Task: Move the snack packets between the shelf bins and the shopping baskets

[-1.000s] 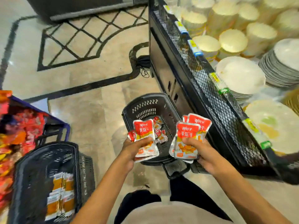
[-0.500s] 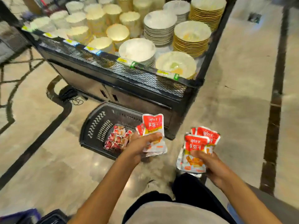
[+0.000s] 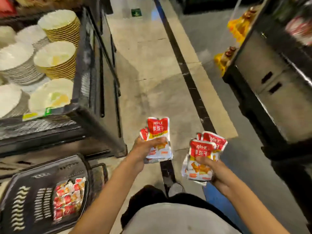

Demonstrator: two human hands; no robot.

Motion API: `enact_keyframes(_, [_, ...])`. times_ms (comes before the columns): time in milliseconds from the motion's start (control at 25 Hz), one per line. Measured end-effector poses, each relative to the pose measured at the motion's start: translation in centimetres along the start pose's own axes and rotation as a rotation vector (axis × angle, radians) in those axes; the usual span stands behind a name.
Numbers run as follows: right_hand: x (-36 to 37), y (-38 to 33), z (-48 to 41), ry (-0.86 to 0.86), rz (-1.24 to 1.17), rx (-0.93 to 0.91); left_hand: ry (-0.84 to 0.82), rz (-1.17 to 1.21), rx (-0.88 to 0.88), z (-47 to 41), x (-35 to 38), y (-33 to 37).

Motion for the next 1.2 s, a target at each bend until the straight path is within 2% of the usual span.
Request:
enact_keyframes(280, [-13.5,-5.9,-0.9,0.233,-0.25,-0.065,-0.134,-0.288,-0.155,-5.7,13.8,-2.5])
enact_keyframes(520, [-22.4,-11.2,-6.3,0.391,-0.418,-0.071,-0.232,-0.425,-0.229,-15.4,26.0,-1.4])
enact_keyframes(680, [-28.7,-16.1,-9.6,0.485,-0.597,-0.112,-0.365,-0.531,-0.277,-22.6,38.0,0.6])
enact_keyframes(800, [-33.0,-20.3,-9.8,0.555,-0.72,-0.211,-0.485,-0.634,-0.288,-26.2,48.2,1.9])
enact_keyframes(1000, [-42.0,-26.4,-8.5,0.685,-0.782,-0.31,-0.682,-0.683,-0.321,-28.5,64.1,0.8])
enact_keyframes(1200, [-51.4,-35.3,-4.0,0.77,-0.635,-0.501,-0.939,-0.546,-0.215,-25.4,78.6,1.7])
Point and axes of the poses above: each hand's wrist, its own z-axis away from the middle knuckle, its own x-axis out of the palm, y = z × x, the point moved 3 cm from there along -z, towards the middle knuckle, and after that the axes turned 8 degrees about z, right-handed, at the moved point
